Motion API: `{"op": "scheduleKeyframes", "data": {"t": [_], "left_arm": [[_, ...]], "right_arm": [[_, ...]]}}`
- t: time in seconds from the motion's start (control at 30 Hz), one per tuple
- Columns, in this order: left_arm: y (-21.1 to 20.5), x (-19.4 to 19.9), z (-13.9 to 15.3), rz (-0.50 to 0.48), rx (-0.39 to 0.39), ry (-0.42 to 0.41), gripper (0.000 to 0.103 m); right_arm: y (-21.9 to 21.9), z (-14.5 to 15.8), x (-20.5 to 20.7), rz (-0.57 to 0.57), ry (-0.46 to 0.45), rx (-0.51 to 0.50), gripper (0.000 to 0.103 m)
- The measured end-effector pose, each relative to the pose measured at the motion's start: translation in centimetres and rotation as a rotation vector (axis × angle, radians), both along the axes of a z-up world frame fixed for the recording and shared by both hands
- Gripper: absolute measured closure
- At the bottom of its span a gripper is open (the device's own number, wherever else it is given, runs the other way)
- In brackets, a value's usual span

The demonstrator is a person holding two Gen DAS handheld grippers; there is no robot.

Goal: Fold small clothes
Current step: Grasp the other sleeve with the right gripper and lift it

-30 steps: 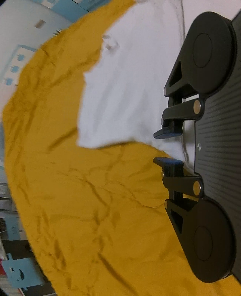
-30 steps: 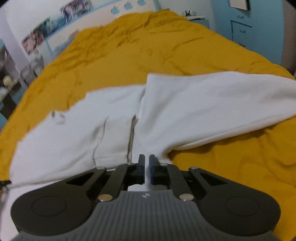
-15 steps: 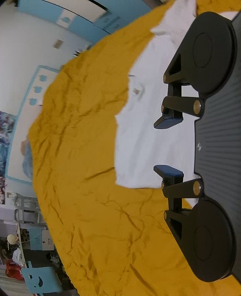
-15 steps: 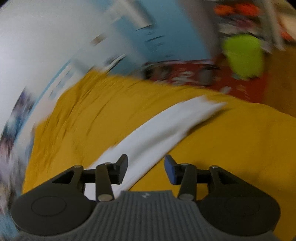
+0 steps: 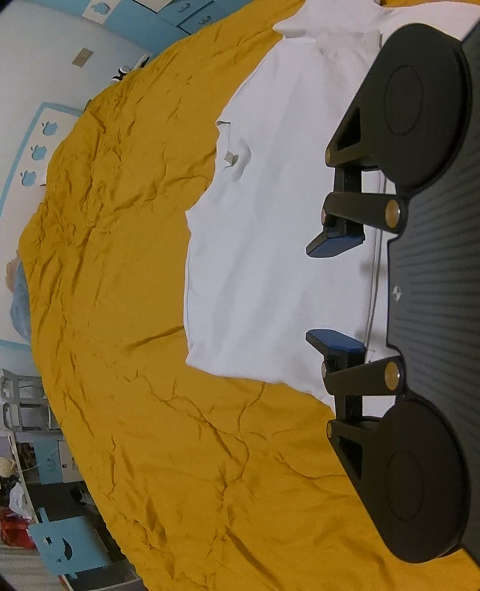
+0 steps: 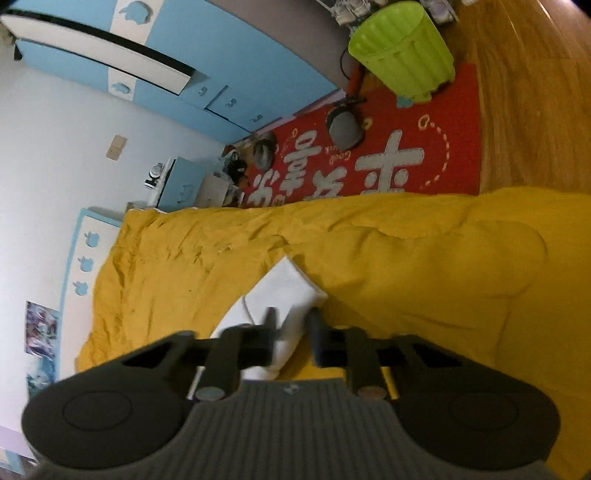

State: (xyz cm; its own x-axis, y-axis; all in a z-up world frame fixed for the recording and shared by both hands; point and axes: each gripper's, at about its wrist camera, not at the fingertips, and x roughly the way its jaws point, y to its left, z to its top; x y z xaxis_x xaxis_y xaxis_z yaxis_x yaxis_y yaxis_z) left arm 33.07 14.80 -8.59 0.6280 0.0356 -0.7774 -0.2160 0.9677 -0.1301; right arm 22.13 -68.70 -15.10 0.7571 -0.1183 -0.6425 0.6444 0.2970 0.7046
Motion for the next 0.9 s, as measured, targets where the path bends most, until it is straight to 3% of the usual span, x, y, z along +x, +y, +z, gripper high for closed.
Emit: {"op": "scheduleKeyframes", "data": {"t": [0.13,0.27,0.4,0.57,0.73,0.9], "left_arm": [[0.1,-0.4,0.1,-0.011,0.006,-0.013,0.05],[0.9,-1.0,0.7,-0.01,-0.03,-0.043,0.05],[1.9,-1.7,1.5,-0.011,-0.063,-0.081,0.05],[4.2,-2.9,2.5,0.01,-0.115,-0.136,0.05],[6.7,-3.6,3.0,0.034,-0.114,-0.158,0.05],[9.3,-3.8,2.8,0.046,-0.136,-0.175,0.056]], "right_arm": [[2.3,3.9,1.0,0.064,-0.01,-0.197,0.102],[7.4,10.1,3.1,0.186,-0.079,-0.357,0.103],[16.0,17.3,6.3,0.337,-0.215,-0.497,0.103],[28.5,24.6,10.6,0.541,-0.367,-0.592,0.103],[41.1,27.1,13.8,0.714,-0.461,-0.592,0.103],[52.6,24.5,16.4,0.842,-0.468,-0.485,0.103]]}}
